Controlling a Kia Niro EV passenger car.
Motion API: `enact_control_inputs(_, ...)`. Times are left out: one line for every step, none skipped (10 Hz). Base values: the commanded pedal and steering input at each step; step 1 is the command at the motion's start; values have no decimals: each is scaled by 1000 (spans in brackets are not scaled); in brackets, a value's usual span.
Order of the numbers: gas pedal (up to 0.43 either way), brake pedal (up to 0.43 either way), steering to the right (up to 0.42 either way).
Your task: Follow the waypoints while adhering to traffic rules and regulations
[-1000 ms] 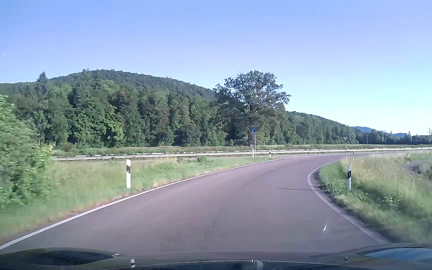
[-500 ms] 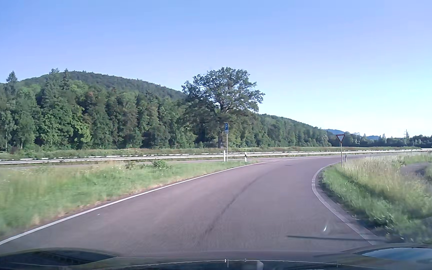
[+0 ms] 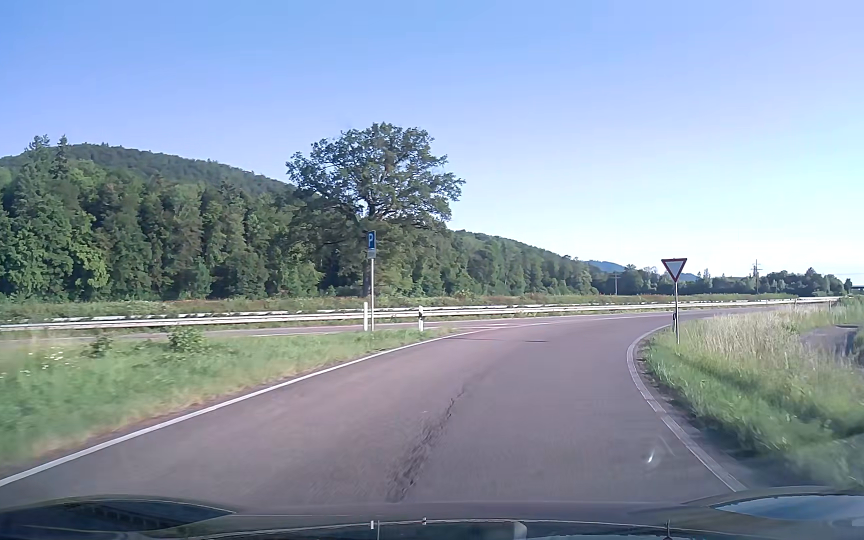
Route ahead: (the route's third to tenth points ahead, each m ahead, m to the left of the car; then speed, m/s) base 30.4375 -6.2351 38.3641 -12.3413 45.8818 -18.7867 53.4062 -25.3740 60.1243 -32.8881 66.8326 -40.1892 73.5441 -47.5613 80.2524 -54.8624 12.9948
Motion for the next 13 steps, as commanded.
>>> enact_control_inputs(79,0,92)
enact_control_inputs(87,0,92)
enact_control_inputs(130,0,92)
enact_control_inputs(150,0,92)
enact_control_inputs(150,0,92)
enact_control_inputs(150,0,94)
enact_control_inputs(157,0,95)
enact_control_inputs(157,0,94)
enact_control_inputs(157,0,95)
enact_control_inputs(157,0,95)
enact_control_inputs(157,0,95)
enact_control_inputs(169,0,95)
enact_control_inputs(169,0,94)
